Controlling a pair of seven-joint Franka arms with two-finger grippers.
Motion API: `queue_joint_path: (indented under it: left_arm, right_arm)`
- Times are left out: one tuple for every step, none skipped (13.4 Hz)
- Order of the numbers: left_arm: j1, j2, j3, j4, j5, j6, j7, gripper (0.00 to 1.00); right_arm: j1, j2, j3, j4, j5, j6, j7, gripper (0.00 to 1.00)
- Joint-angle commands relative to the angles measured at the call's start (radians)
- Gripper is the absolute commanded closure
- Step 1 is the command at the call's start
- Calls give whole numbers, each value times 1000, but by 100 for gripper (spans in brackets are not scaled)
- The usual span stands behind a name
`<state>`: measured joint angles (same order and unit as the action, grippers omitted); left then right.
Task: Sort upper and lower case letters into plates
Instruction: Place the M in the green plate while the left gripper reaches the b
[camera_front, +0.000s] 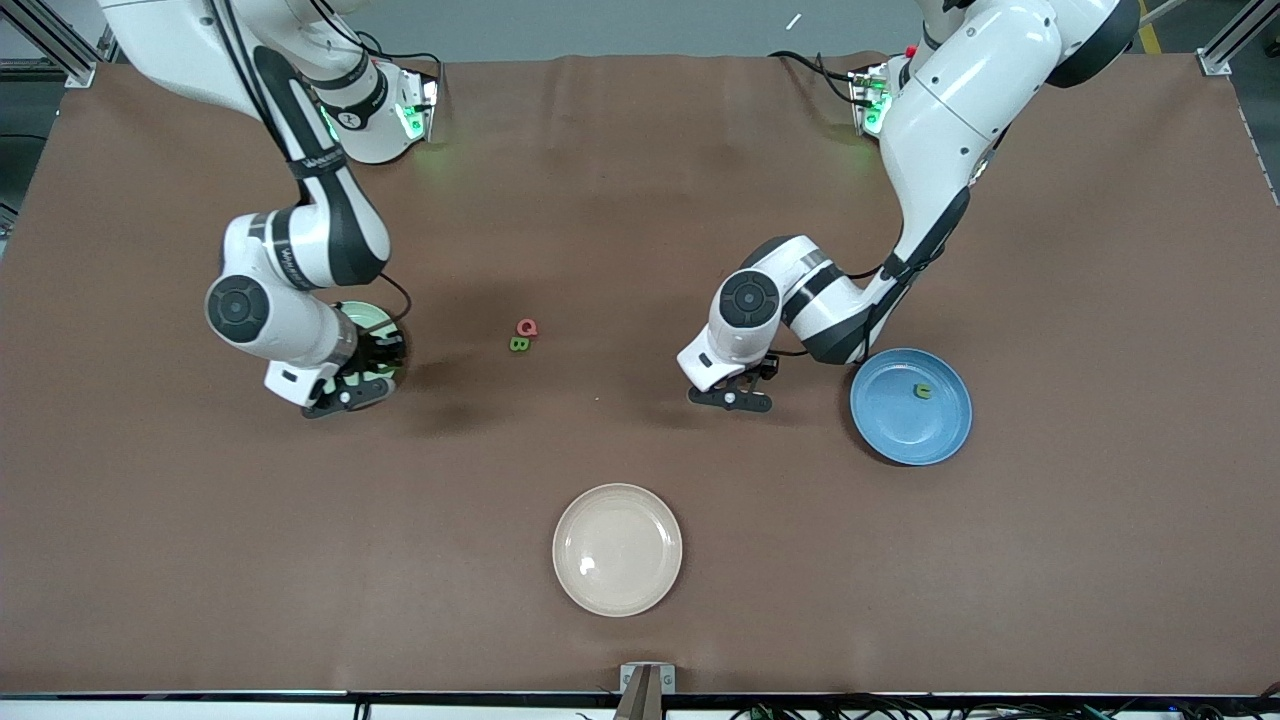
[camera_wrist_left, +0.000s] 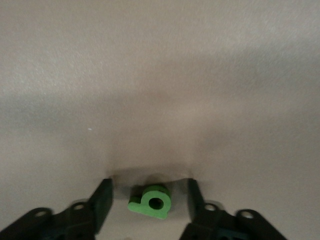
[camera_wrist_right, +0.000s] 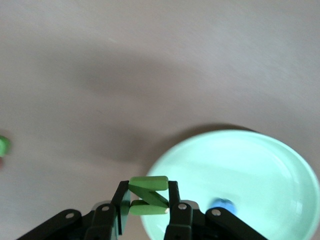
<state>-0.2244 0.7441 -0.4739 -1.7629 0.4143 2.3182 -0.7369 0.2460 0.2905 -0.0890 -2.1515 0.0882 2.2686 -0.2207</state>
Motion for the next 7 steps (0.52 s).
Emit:
queue_joint_path:
  left_arm:
    - [-1, -8, 0, -24, 23, 1, -27, 41]
    - [-1, -8, -2, -24, 21, -2, -27, 45]
    - [-1, -8, -2, -26, 23, -2, -30, 49]
    - [-1, -9, -2, -30, 21, -2, -35, 53]
    - [-1, -11, -2, -33, 21, -2, -42, 59]
    - [-1, -9, -2, -33, 21, -2, -44, 64]
    - [0, -11, -2, -33, 21, -3, -45, 68]
  right_arm:
    - [-71, -53, 18, -83, -34, 38, -57, 100]
    - [-88, -51, 20, -105, -33, 61, -74, 100]
    - [-94, -50, 20, -132, -33, 103, -77, 100]
    - [-96, -44, 20, -157, -34, 139, -77, 100]
    - [-100, -40, 20, -169, -34, 163, -78, 100]
    - [-100, -40, 20, -182, -33, 175, -78, 100]
    - [-100, -39, 20, -185, -33, 180, -77, 100]
